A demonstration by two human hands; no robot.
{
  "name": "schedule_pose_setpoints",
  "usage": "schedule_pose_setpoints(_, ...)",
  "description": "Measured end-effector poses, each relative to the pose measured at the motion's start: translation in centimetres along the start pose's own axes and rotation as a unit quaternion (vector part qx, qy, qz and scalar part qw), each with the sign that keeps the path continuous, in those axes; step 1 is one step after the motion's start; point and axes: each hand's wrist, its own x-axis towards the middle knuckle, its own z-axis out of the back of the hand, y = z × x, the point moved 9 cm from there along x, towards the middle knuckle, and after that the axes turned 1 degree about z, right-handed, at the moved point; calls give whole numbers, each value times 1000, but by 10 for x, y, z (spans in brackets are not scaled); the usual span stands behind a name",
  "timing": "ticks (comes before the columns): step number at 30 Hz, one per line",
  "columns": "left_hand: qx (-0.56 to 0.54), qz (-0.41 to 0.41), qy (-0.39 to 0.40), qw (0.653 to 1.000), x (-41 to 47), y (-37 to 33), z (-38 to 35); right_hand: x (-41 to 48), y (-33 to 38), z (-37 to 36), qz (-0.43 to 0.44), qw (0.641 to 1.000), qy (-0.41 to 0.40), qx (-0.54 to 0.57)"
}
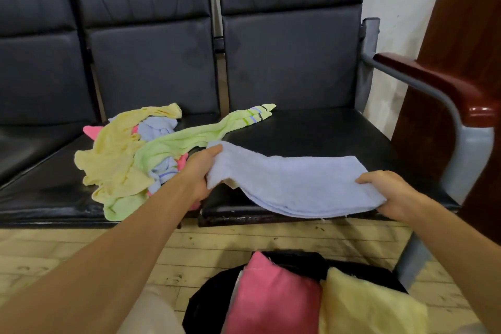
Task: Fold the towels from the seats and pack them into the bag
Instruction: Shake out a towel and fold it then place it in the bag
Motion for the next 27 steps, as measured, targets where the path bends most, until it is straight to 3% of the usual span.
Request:
schedule_pose_setpoints(3, 33, -15, -10, 999, -3, -10, -23, -1, -3, -3, -17, 996, 44, 70)
schedule_pose_setpoints(7, 65, 11, 82, 994, -15, -12, -90, 0, -6, -6, -23, 990, 72, 117)
schedule_pose_setpoints(10, 142, 10, 104, 984, -18, -3, -133, 0, -6, -5, -18, 989, 68, 128)
schedule_pose_setpoints(17, 315, -27, 127, 940, -29, 41, -219, 4, -9, -1, -20, 984, 74, 161)
schedule_pose_setpoints(21, 400, -9, 189, 897, -42, 76, -247, 2, -9, -1, -33, 981, 76, 178)
schedule_pose_setpoints(27, 261, 43, 272, 925, -52, 70, -231, 11, -5, -6, -8, 986, 87, 141)
